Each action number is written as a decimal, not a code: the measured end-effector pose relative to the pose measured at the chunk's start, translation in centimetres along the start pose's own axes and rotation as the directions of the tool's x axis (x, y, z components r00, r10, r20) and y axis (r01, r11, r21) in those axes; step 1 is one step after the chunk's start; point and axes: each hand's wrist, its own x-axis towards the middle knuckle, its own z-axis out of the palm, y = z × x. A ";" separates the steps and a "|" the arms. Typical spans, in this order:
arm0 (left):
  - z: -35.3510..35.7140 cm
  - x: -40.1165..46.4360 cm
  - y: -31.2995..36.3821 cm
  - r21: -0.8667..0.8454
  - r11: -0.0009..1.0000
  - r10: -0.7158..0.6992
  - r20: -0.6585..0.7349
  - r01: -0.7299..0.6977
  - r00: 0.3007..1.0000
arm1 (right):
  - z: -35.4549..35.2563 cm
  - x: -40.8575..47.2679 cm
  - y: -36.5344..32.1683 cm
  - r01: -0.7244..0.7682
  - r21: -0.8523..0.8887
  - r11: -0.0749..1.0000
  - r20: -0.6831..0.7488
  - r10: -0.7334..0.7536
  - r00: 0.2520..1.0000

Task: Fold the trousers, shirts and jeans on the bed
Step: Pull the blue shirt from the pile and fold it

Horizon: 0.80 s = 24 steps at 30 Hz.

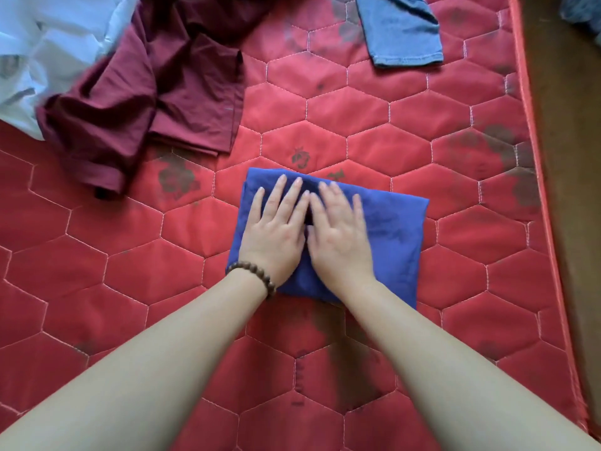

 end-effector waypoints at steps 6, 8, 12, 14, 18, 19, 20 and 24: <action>2.5 -0.9 -1.5 0.001 0.991 -0.134 0.075 0.135 0.988 | 2.9 -0.9 1.9 -0.003 -0.120 0.993 0.206 0.028 0.978; 2.7 -0.9 -1.3 -0.001 0.989 -0.146 0.064 0.147 0.987 | 2.5 -2.1 3.8 -0.101 -0.132 0.986 0.157 0.121 0.980; 2.6 -0.8 -1.4 0.005 0.980 -0.200 0.103 0.200 0.974 | 1.8 -4.3 6.6 -0.388 -0.130 0.912 0.119 0.403 0.907; 2.4 -0.9 -1.3 -0.051 0.959 -0.272 0.086 0.277 0.958 | 1.8 -4.3 6.6 -0.379 -0.118 0.918 0.118 0.392 0.912; 1.5 -0.8 -1.2 -0.294 0.841 -0.485 -0.040 0.454 0.873 | 1.3 -4.7 6.3 -0.542 -0.017 0.840 0.062 0.542 0.838; 1.4 -0.9 -1.0 -0.287 0.833 -0.508 -0.060 0.473 0.859 | 1.1 -5.0 6.1 -0.593 -0.004 0.806 0.059 0.592 0.804; 1.2 -1.1 -0.8 -0.282 0.834 -0.510 -0.067 0.474 0.858 | 0.8 -5.3 5.8 -0.610 -0.015 0.793 0.042 0.610 0.792; 0.3 -2.1 -0.6 -0.359 0.779 -0.534 0.047 0.513 0.844 | -0.6 -5.2 5.0 -0.596 0.071 0.800 0.093 0.590 0.802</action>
